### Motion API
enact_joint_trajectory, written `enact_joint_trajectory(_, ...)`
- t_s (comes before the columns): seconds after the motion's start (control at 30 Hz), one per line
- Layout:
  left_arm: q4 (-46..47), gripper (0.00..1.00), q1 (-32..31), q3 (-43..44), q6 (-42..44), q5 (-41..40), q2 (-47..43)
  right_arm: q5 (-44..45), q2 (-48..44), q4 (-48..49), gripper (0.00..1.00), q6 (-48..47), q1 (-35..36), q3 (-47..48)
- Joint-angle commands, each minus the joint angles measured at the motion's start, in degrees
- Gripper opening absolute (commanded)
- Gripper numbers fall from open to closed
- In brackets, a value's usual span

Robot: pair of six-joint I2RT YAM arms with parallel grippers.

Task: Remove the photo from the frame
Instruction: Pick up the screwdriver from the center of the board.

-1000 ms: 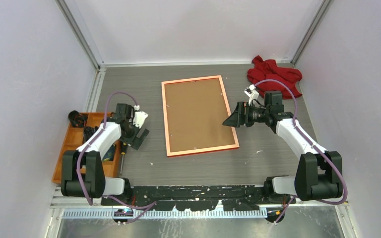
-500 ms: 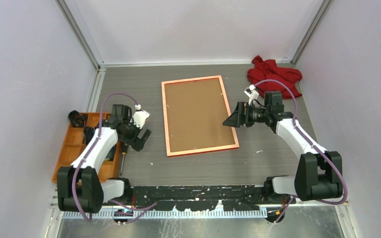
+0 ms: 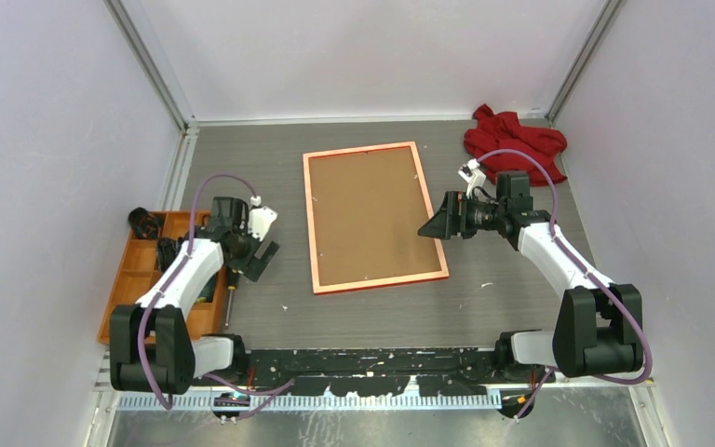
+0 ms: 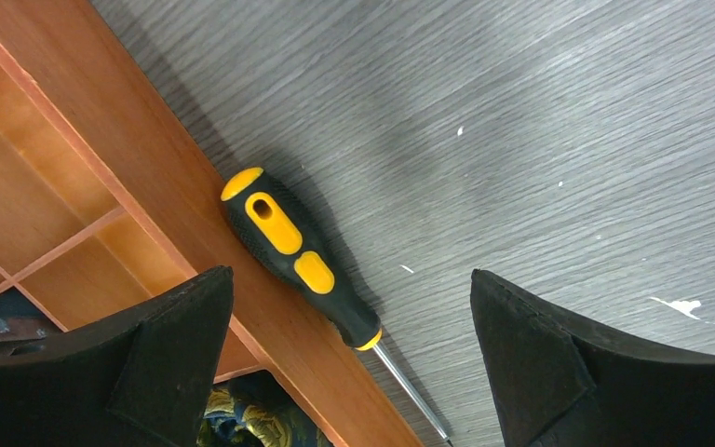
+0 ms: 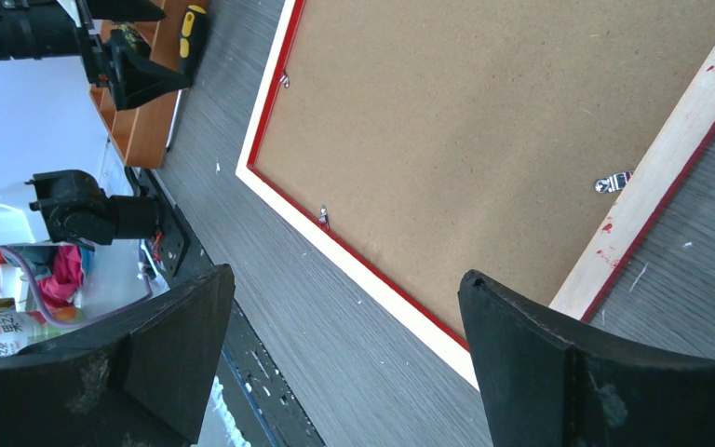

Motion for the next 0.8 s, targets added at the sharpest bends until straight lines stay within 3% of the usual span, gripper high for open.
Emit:
enact_joint_trajectory(0.0,2.5,1.00,-0.1,-0.8,0.2,-2.2,1.0,-0.7,-2.2,0.4,0.95,-0.9,0.2,2.2)
enact_joint_trajectory(0.37,0.6,1.00,-0.2,-1.0,1.2,-1.5,5.1,-0.7,-2.1,0.3,0.95,-1.0,0.2,2.2)
enact_joint_trajectory(0.57,-4.1,0.98,-0.1,1.3,2.8,7.8,5.9,-0.5,-2.1,0.1,0.95,-1.2,0.2,2.3)
enact_joint_trajectory(0.77,-10.4,0.96,-0.1,1.8,5.9,23.3,-2.6,-0.2,-1.9,0.1,0.95,-1.4,0.1,2.2)
